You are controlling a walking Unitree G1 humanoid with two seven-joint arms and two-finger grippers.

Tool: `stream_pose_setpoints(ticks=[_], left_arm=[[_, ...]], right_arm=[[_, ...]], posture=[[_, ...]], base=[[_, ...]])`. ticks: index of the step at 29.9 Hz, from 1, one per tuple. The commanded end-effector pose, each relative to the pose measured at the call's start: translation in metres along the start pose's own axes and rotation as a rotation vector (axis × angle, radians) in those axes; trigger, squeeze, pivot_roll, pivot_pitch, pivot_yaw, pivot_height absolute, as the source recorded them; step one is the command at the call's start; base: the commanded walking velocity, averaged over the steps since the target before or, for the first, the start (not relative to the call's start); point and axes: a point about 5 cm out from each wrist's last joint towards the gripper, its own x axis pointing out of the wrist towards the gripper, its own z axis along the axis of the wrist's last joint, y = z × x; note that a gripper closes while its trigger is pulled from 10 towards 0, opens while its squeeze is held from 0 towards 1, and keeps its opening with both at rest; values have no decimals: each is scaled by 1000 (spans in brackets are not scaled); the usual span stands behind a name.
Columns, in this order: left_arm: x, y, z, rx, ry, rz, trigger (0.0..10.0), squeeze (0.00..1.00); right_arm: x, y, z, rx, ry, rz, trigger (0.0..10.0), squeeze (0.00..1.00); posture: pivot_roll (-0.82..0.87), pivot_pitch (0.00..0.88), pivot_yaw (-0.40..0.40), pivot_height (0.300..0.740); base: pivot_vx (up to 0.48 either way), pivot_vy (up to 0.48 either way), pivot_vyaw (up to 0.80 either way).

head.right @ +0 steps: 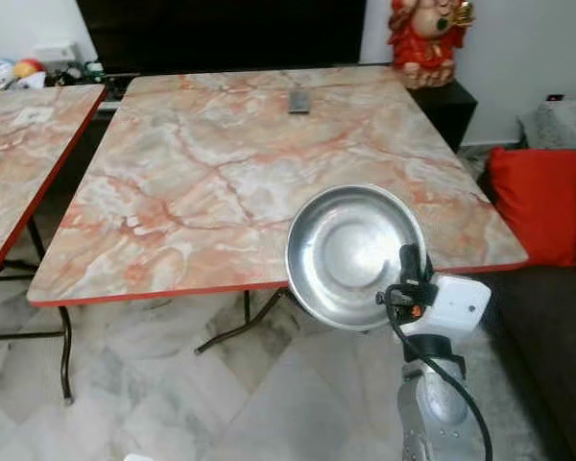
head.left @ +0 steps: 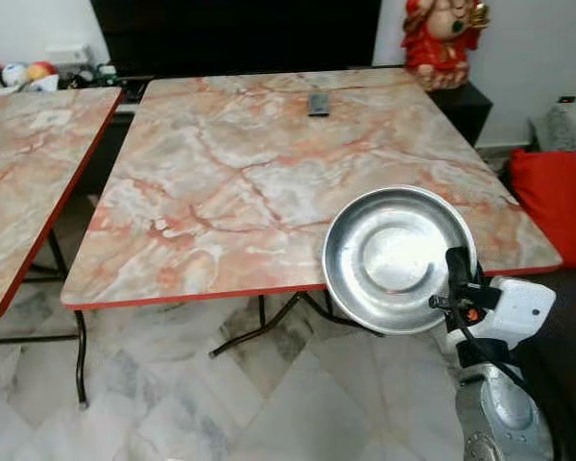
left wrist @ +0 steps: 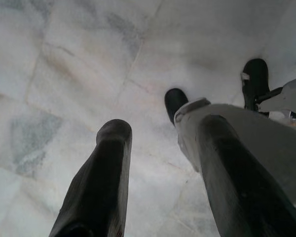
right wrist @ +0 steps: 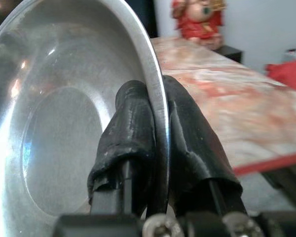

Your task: Setting the table

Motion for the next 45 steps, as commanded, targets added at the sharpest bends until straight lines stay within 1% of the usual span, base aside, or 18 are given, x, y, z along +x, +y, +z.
stream_pose_setpoints(ticks=[1,4,6,10,21,25,30,35,38,45], left_arm=[[-5,2,-18,-17,42,10,10000,0],[-9,5,-28,-19,50,15,10000,0],[-11,5,-33,-19,54,17,10000,0],[-10,7,-27,-20,46,20,10000,0],[-4,5,-13,-14,28,16,10000,0],[-5,2,-16,-13,29,12,10000,0],[-4,1,-15,-14,27,10,10000,0],[-6,2,-18,-16,33,12,10000,0],[-7,3,-22,-16,41,11,10000,0],[-4,5,-13,-14,33,9,10000,0]], right_arm=[[1,3,5,-6,-30,23,10000,0],[1,4,5,-10,-24,15,10000,0],[1,3,4,5,-18,5,10000,0],[2,1,4,9,-19,-9,10000,0],[2,2,3,7,-19,-6,10000,0],[3,2,3,9,-19,-8,10000,0],[3,2,3,10,-22,-7,10000,0],[3,2,4,13,-26,-8,10000,0],[4,2,5,16,-31,-10,10000,0],[9,1,8,33,-34,-42,10000,0]], posture=[[-73,132,8,740],[-73,132,8,740],[-73,132,8,740],[-73,134,9,740],[-71,133,9,740],[-71,132,9,740],[-71,132,9,740],[-72,132,8,740],[-72,132,8,740],[-71,134,7,740]], base=[[0,0,581],[0,0,775],[0,0,619],[0,0,0],[279,0,0],[324,0,0],[328,0,0],[322,0,0],[0,0,0],[0,0,0]])
